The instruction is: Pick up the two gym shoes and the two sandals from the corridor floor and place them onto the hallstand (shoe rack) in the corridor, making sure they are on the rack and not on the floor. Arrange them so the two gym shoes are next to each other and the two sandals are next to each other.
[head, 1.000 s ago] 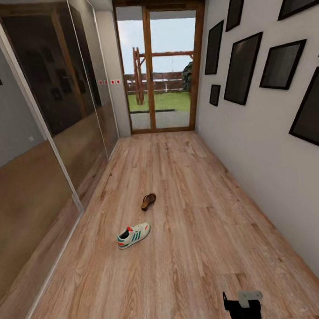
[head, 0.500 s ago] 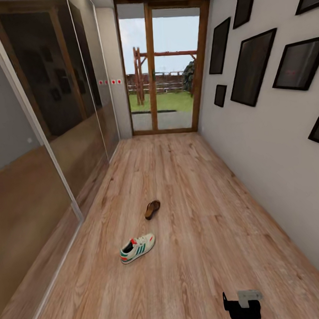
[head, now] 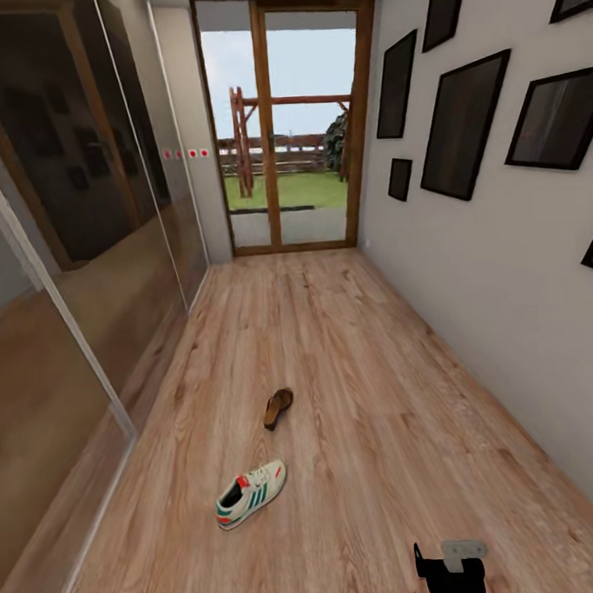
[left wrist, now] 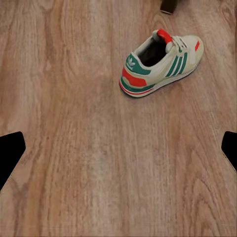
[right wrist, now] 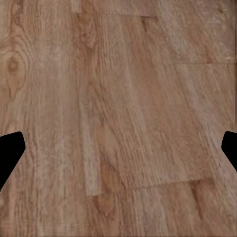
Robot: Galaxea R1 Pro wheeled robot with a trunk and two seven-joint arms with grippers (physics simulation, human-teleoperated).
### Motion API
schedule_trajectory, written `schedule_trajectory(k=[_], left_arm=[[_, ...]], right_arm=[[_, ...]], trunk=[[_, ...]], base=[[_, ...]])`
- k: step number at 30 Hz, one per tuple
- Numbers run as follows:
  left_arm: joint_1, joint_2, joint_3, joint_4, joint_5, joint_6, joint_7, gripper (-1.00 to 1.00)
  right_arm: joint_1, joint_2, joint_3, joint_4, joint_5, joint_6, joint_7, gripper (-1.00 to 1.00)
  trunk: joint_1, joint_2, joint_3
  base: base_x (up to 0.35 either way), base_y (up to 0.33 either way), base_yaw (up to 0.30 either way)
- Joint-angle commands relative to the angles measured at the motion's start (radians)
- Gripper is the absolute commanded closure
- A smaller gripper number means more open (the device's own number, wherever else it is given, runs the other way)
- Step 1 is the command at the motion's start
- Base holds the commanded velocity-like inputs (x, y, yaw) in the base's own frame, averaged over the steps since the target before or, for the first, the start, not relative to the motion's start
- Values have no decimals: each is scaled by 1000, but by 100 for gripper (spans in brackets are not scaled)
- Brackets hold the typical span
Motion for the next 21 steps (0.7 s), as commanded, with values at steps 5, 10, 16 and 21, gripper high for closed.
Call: schedule_trajectory(k=[5,10,16,21], left_arm=[[-1,-1,8,1,-5,-2,-7,-100],[-1,0,8,1,-5,-2,-7,-100],[-1,0,8,0,-5,-2,-7,-100],[-1,1,7,-2,-6,-2,-7,-100]], right_arm=[[-1,1,-8,2,11,-3,-2,-100],[-1,1,-8,2,11,-3,-2,-100],[-1,1,-8,1,11,-3,-3,-100],[-1,2,-8,0,11,-3,-4,-100]], trunk=[[0,0,-1],[0,0,-1],[0,0,-1],[0,0,-1]], base=[[295,157,-270],[287,194,-280],[256,216,-149],[135,161,-34]])
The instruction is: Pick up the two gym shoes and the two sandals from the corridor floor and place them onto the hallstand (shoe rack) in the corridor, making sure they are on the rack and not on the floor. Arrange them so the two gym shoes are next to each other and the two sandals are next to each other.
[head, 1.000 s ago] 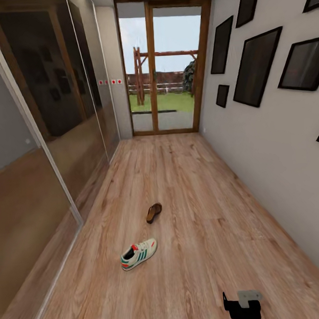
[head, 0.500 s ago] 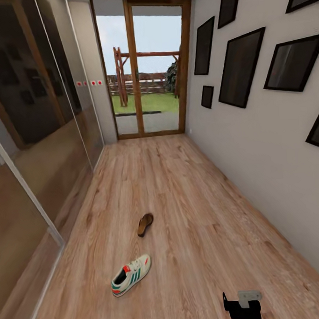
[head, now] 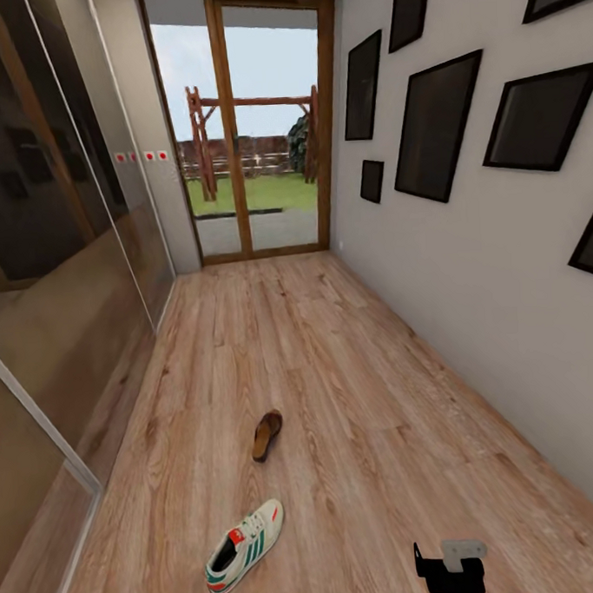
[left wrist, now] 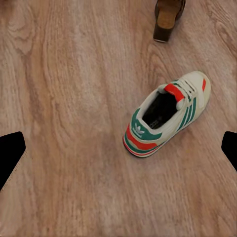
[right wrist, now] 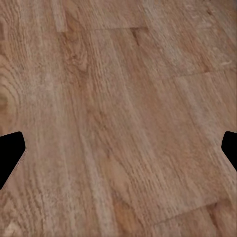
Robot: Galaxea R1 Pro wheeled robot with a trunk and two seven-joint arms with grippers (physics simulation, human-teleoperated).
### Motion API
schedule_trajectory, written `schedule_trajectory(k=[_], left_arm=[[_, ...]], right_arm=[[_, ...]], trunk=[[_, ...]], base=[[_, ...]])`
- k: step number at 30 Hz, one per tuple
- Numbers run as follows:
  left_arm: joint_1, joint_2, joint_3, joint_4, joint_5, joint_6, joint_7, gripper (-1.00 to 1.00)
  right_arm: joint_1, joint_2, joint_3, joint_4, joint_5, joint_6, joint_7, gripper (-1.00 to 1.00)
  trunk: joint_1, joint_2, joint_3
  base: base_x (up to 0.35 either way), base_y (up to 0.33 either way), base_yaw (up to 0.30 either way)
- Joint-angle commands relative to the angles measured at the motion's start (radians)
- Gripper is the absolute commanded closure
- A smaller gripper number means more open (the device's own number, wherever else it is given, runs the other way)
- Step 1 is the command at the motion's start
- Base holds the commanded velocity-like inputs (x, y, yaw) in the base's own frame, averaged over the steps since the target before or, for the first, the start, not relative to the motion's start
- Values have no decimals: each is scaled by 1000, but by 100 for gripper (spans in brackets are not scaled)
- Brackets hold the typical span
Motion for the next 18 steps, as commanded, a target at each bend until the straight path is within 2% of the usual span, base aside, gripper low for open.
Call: schedule_trajectory(k=[1,6,10,14,17,18], left_arm=[[-1,0,8,0,-5,-2,-7,-100],[-3,-1,1,-11,-12,0,-8,-100],[-12,6,-2,-15,-16,10,-7,-100],[-49,13,-4,-16,-20,17,-7,-100],[-111,13,-4,-15,-62,45,-6,-100],[-121,11,-4,-15,-72,56,-6,-100]], right_arm=[[0,1,-8,0,11,-3,-2,-100],[-1,4,-9,-18,10,-1,-1,-100],[-1,6,-9,-114,9,10,2,-100],[-1,7,-9,-249,9,82,2,-100],[-1,7,-9,-373,8,193,1,-100],[-1,7,-9,-393,8,209,0,-100]], trunk=[[0,0,-1],[0,0,-1],[0,0,-1],[0,0,-1],[0,0,-1],[0,0,-1]], base=[[56,69,-14],[27,34,-7],[7,8,-2],[2,2,0],[0,0,0],[0,0,0]])
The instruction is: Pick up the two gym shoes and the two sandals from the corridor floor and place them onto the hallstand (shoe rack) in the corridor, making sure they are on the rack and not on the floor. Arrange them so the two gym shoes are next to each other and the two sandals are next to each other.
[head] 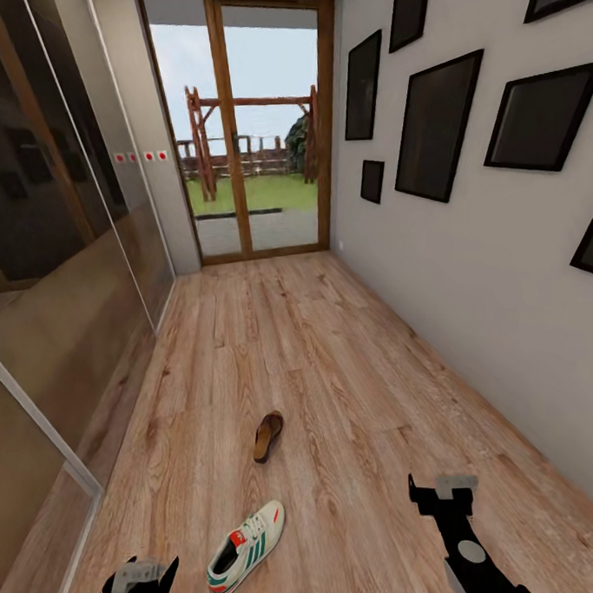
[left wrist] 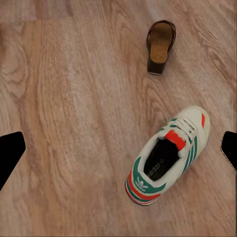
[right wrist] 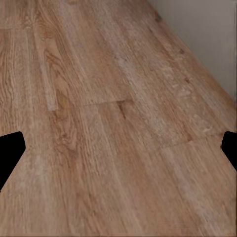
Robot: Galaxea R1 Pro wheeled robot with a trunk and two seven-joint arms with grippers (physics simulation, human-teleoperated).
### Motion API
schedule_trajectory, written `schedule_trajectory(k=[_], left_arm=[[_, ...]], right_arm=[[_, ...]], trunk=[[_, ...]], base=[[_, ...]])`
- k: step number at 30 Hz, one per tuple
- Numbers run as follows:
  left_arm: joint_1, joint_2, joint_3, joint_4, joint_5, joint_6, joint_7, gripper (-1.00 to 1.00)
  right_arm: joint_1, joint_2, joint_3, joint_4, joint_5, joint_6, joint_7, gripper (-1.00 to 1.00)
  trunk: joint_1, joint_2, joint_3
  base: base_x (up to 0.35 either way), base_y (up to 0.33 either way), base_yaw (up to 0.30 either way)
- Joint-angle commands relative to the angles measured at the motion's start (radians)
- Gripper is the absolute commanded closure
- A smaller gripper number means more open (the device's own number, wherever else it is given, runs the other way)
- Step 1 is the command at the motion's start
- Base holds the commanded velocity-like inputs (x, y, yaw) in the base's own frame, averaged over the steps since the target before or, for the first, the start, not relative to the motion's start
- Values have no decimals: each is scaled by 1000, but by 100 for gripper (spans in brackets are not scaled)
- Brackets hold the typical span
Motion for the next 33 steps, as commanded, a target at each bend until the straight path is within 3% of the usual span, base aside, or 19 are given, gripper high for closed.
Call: schedule_trajectory(k=[1,5,7,20,33], left_arm=[[-19,-4,9,1,-33,19,-4,-100],[-44,-9,10,1,-85,60,-4,-100],[-54,-13,12,-2,-115,73,-5,-100],[-56,-13,10,-4,-119,75,-6,-100],[-56,-13,9,-4,-121,74,-10,-100]], right_arm=[[-1,-1,-2,-34,11,23,-4,-100],[-1,-4,-3,-98,11,58,-4,-100],[-1,-7,-2,-165,8,134,-2,-100],[-1,-2,-1,-167,7,159,-1,-100],[-1,1,-2,-175,7,160,-3,-100]], trunk=[[0,0,-1],[0,0,-1],[0,0,-1],[0,0,-1],[0,0,-1]], base=[[0,0,0],[0,0,0],[0,15,0],[0,244,0],[0,35,-83]])
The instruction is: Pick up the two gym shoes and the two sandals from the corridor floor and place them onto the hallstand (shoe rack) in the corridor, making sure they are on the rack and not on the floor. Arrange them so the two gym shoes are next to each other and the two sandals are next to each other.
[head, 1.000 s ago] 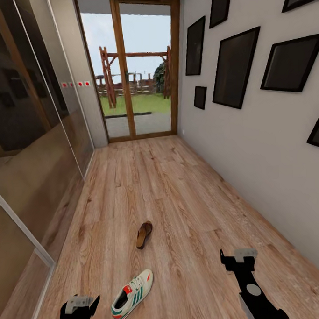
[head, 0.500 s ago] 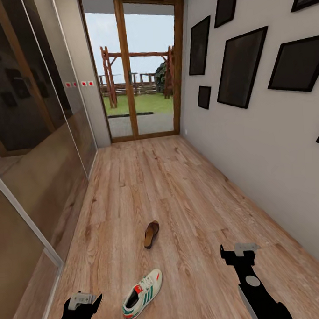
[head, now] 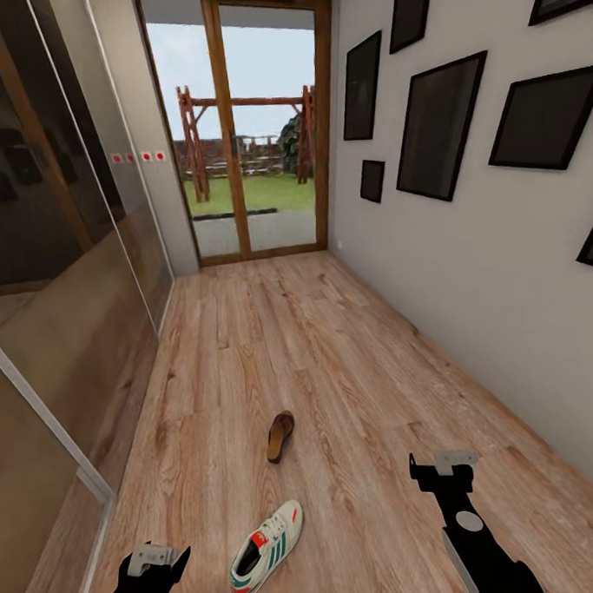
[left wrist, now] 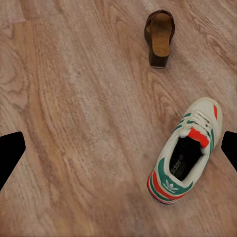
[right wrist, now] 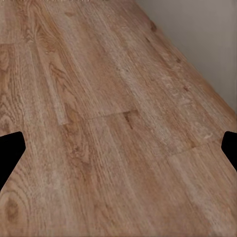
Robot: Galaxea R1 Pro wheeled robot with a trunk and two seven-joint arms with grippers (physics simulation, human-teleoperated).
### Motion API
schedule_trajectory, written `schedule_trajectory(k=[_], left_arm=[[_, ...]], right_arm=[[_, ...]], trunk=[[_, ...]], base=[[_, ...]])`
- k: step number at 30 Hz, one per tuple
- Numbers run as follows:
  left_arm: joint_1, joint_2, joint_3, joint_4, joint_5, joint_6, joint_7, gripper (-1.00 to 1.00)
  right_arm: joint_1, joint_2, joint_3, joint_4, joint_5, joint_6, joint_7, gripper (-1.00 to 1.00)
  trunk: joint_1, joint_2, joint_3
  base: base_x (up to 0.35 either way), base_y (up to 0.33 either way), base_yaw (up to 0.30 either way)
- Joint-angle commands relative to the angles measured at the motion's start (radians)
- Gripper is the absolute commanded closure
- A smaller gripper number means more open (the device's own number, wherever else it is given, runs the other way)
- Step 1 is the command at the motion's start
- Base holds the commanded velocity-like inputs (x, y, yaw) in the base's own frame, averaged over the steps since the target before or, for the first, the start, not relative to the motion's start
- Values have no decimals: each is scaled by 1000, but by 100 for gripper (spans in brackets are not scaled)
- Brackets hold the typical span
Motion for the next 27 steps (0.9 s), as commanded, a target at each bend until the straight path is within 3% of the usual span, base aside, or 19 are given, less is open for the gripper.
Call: schedule_trajectory(k=[1,10,27], left_arm=[[-1,0,9,1,-9,-4,-7,-100],[-1,0,9,1,-9,-3,-8,-100],[-1,-2,7,1,-9,-4,-8,-100]], right_arm=[[-1,1,-1,1,10,-2,-4,-100],[-1,1,0,1,10,-2,-5,-100],[-1,2,0,1,10,-2,-5,-100]], trunk=[[0,0,-1],[0,0,0],[0,0,0]], base=[[0,1,-4],[22,23,-1],[78,208,-39]])
